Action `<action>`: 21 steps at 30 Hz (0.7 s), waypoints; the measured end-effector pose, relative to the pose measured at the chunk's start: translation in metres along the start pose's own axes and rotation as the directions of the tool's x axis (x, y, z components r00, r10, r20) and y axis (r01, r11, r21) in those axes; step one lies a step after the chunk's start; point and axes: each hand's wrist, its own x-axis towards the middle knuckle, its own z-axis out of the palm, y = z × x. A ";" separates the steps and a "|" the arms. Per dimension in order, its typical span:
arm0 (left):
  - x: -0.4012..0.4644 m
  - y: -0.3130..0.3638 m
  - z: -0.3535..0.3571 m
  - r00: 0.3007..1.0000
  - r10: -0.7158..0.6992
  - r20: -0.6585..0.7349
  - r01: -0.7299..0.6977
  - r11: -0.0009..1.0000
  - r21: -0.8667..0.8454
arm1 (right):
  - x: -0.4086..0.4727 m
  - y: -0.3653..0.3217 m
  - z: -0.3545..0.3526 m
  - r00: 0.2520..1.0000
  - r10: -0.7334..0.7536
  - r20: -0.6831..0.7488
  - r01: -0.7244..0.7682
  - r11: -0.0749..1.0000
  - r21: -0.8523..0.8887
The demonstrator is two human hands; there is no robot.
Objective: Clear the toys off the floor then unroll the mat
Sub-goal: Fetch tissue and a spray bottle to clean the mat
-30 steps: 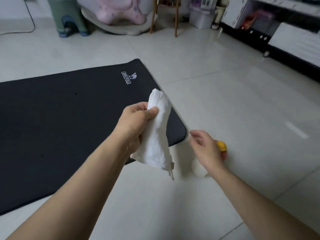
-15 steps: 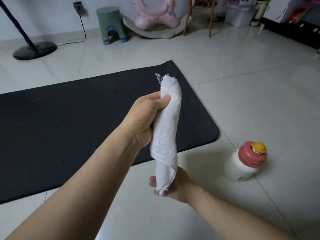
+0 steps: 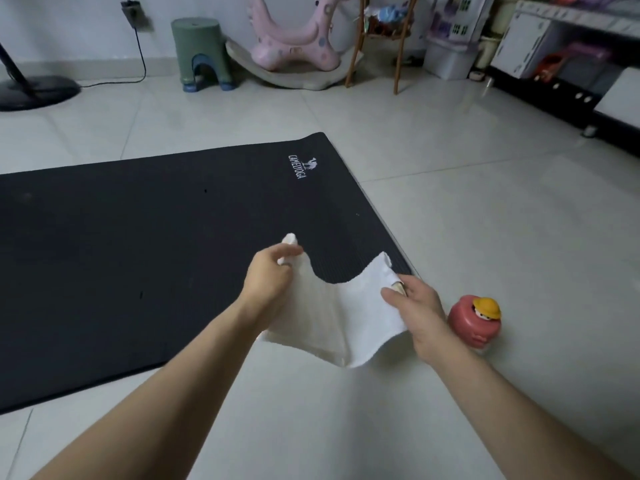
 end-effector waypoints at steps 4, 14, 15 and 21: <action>-0.005 0.006 0.026 0.986 -0.079 0.147 0.097 0.988 -0.122 | -0.022 -0.014 0.027 0.966 -0.235 0.106 0.255 0.930 -0.266; -0.007 0.006 0.026 0.958 -0.119 0.263 0.170 0.968 -0.183 | -0.025 0.004 0.026 0.993 -0.022 0.114 0.007 0.992 0.125; -0.008 0.009 0.025 0.948 -0.121 0.294 0.193 0.954 -0.228 | -0.020 0.012 0.022 0.992 0.094 0.081 -0.102 0.990 0.101; -0.008 0.018 0.022 0.913 -0.036 0.406 0.292 0.752 -0.590 | -0.020 0.043 0.011 0.775 0.444 0.450 -0.616 0.691 0.378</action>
